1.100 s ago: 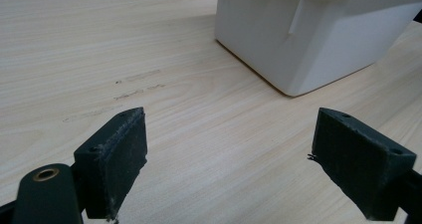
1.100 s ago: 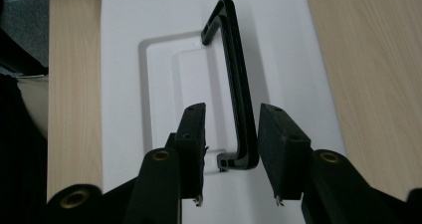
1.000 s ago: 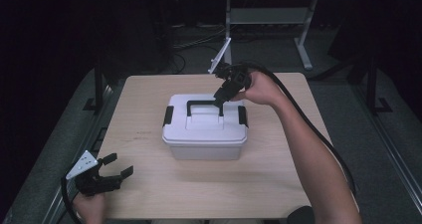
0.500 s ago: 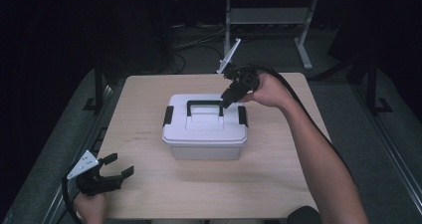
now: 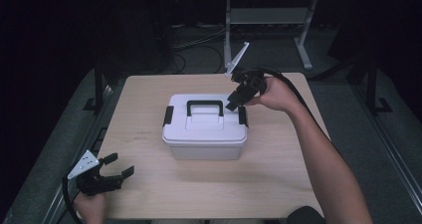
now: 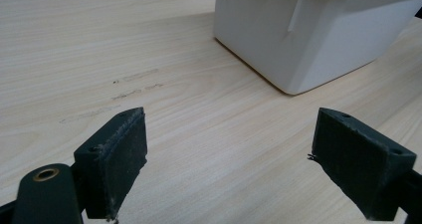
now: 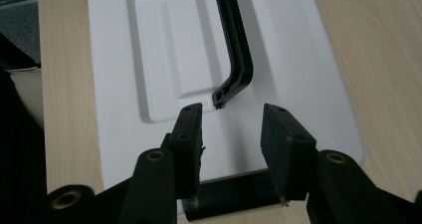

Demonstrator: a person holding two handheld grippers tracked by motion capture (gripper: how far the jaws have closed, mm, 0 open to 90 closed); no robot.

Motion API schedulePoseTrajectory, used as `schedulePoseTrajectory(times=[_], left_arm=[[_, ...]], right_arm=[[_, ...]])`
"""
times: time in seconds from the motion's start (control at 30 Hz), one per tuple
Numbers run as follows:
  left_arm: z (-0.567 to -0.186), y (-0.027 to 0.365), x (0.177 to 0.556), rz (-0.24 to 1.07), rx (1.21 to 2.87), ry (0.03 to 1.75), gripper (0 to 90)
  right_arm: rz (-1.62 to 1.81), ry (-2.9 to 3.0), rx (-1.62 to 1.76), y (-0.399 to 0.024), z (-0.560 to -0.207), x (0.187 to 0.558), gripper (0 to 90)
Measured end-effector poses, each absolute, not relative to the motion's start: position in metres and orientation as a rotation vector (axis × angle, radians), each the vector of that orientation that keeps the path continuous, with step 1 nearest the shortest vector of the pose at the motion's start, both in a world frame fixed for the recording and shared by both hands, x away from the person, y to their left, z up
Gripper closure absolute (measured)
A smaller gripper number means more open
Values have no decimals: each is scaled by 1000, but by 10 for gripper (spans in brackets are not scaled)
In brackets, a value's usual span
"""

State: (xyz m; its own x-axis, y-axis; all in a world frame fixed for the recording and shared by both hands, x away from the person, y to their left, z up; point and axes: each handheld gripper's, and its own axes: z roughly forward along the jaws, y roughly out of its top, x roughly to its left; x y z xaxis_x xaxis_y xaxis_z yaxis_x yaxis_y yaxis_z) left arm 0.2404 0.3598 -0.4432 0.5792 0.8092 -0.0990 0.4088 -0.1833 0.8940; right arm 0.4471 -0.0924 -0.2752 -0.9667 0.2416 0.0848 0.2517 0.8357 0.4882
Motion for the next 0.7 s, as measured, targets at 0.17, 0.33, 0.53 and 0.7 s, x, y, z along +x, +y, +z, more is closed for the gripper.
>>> schedulePoseTrajectory(times=[0.17,0.33,0.53,0.7], left_arm=[[-443,360,240,497,1802,996,134],[-443,359,240,496,1803,996,134],[-443,359,241,496,1808,996,134],[-443,359,241,497,1808,997,134]], right_arm=[[-803,-2988,-424,-99,-278,446,591],[-814,-2989,-438,-106,-281,445,567],[-819,-2988,-474,-115,-285,442,524],[-829,-2982,-496,-120,-289,441,499]])
